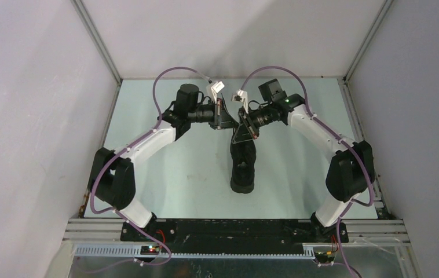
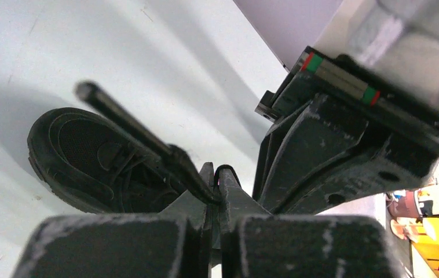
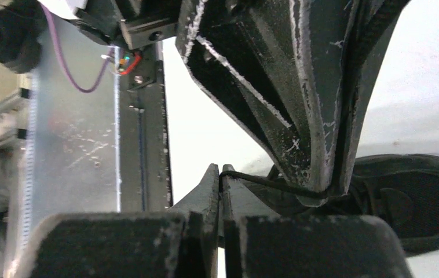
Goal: Tie the shoes
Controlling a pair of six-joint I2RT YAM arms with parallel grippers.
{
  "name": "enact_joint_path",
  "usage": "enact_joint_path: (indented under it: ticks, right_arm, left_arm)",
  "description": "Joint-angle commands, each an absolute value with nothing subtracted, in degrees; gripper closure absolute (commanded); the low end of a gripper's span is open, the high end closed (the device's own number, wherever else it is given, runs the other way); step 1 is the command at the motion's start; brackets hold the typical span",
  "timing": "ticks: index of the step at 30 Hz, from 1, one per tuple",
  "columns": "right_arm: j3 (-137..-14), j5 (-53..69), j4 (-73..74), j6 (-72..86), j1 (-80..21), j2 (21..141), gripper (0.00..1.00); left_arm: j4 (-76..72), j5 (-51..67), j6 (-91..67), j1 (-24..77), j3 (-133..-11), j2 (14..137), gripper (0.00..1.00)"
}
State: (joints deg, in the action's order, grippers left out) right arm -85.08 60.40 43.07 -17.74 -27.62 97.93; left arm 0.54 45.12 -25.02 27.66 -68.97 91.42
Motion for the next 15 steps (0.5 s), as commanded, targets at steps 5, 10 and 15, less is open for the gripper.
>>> enact_joint_path:
  ticks: [5, 10, 15]
  right_arm:
    - [-86.5, 48.1, 50.3, -30.1, -35.5, 93.4, 1.0]
    - [-85.7, 38.8, 52.2, -37.4, -40.8, 90.8, 1.0]
    - [-82.9, 28.8, 53.6, -47.6, -46.3, 87.7, 1.0]
  left_arm:
    - [-6.6, 36.8, -25.9, 25.4, -69.2, 90.8, 1.0]
    - [-6.5, 36.8, -25.8, 25.3, -69.3, 90.7, 1.0]
    - [-6.2, 37.1, -25.6, 25.3, -68.6, 89.8, 1.0]
